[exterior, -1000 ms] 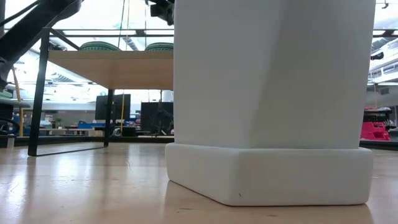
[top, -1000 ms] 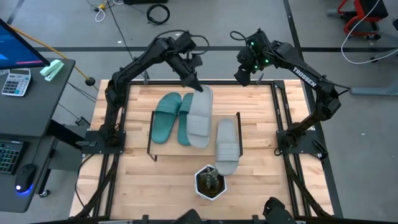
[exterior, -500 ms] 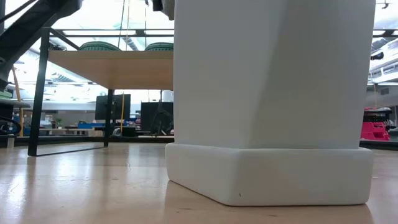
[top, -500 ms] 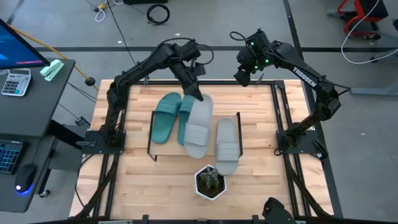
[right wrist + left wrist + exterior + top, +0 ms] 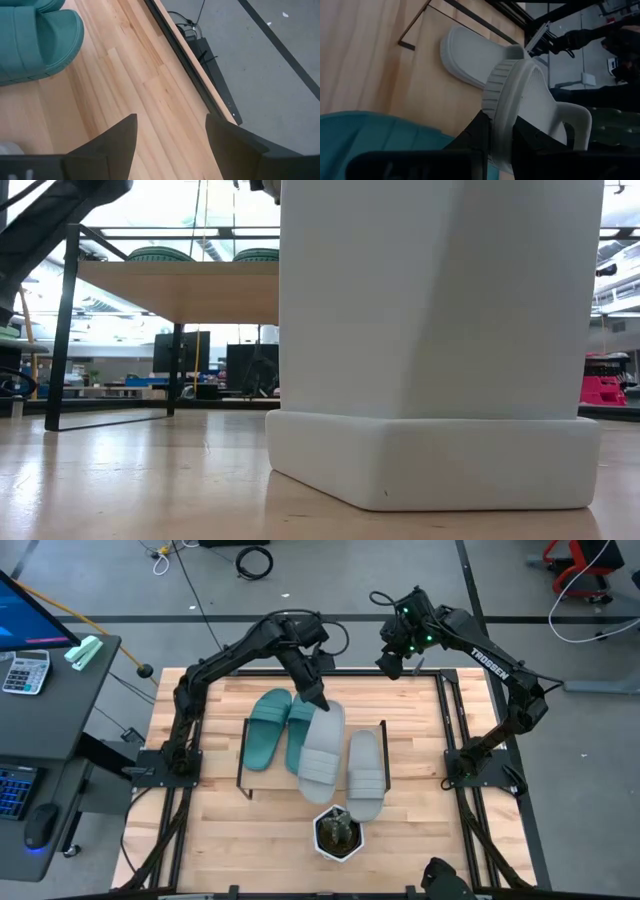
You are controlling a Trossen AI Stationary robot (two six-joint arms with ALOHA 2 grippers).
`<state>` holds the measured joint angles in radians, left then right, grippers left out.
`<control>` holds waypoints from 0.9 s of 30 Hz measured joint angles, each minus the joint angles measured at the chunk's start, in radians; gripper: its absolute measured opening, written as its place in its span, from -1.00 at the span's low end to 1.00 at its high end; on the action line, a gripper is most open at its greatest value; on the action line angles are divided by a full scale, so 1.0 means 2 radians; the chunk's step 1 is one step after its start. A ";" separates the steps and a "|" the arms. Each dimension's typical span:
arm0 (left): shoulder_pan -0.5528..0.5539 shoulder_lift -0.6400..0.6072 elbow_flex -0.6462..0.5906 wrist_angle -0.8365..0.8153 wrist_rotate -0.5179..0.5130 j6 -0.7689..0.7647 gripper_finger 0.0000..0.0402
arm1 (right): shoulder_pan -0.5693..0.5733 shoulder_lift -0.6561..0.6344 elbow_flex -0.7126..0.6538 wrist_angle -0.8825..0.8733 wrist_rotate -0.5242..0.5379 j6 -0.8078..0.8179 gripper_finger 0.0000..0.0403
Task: Pick and place slides into the shelf
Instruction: Put the gray slipper on the shelf
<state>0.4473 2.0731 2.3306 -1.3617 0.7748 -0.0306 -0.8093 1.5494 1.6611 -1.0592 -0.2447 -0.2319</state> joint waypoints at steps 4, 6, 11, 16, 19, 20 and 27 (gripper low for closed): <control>-0.006 0.000 0.000 -0.001 -0.005 -0.007 -0.75 | 0.000 0.000 0.000 0.000 0.000 0.000 0.20; -0.009 0.000 0.000 0.000 -0.006 -0.009 -0.75 | 0.000 0.000 0.000 0.000 0.000 0.000 0.20; -0.016 0.000 0.000 -0.001 -0.006 -0.010 -0.75 | 0.000 0.000 0.000 0.000 0.000 -0.003 0.20; -0.022 0.000 0.000 -0.002 -0.016 -0.016 -0.75 | 0.000 0.000 0.000 -0.001 0.000 -0.001 0.20; -0.025 0.000 0.000 -0.002 -0.024 -0.018 -0.75 | 0.000 0.000 0.000 -0.001 0.000 0.000 0.20; -0.026 0.000 0.000 -0.002 -0.024 -0.019 -0.75 | 0.000 0.000 0.000 -0.001 0.000 0.001 0.20; -0.027 0.000 0.000 -0.002 -0.034 -0.019 -0.75 | 0.000 0.000 0.000 -0.002 0.000 0.000 0.20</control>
<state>0.3935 2.0739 2.3299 -1.3658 0.7064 -0.0677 -0.8092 1.5494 1.6611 -1.0627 -0.2447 -0.2310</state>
